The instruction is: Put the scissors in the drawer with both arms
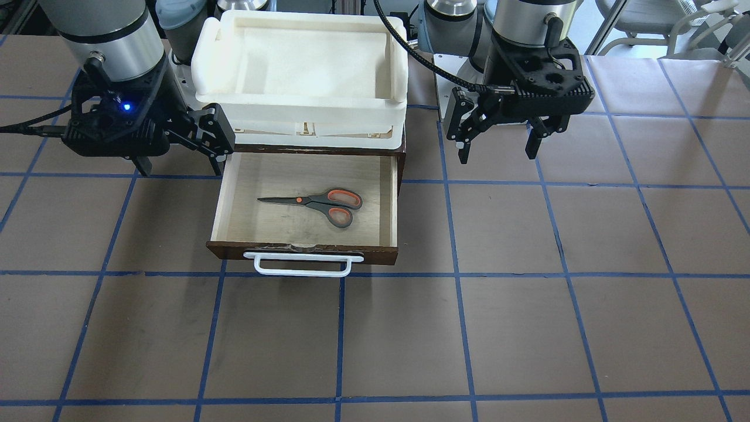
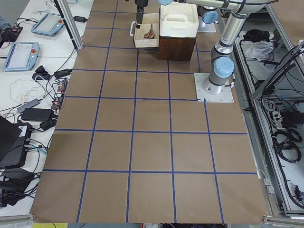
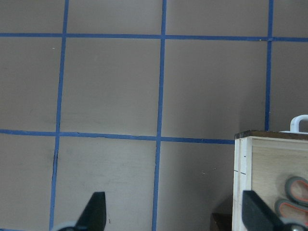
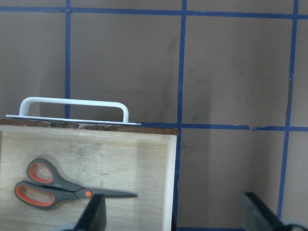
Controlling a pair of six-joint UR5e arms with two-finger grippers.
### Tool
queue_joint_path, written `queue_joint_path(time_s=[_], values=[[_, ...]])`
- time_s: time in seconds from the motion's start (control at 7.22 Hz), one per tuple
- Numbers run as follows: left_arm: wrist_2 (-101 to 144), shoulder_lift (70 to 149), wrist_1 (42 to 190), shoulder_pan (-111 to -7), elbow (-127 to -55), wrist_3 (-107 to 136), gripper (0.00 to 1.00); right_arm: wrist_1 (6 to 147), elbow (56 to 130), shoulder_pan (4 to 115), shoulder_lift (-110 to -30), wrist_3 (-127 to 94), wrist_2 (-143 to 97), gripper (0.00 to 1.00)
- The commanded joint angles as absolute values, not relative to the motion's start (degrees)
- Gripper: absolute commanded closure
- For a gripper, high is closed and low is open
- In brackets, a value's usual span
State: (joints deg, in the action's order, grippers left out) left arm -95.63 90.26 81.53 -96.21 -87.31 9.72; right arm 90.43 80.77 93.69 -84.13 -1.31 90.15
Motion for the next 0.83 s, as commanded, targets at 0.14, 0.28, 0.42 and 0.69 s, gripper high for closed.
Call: queue_joint_path(time_s=[0.14,0.28,0.42,0.69], values=[[-94.6,89.7,82.4,-95.1,-87.4,10.5,0.0,89.6,80.8,93.7,-84.8,-1.2,91.1,0.0],[-94.6,89.6,82.5,-95.1,-87.4,10.5,0.0,89.2,80.8,93.7,-84.9,-1.2,91.1,0.0],[-94.6,89.3,83.1,-95.2,-87.4,10.5,0.0,88.8,80.8,93.7,-84.9,-1.2,91.3,0.0],[-94.5,89.2,83.3,-95.1,-87.5,10.5,0.0,88.8,80.8,93.7,-84.9,-0.8,92.4,0.0]])
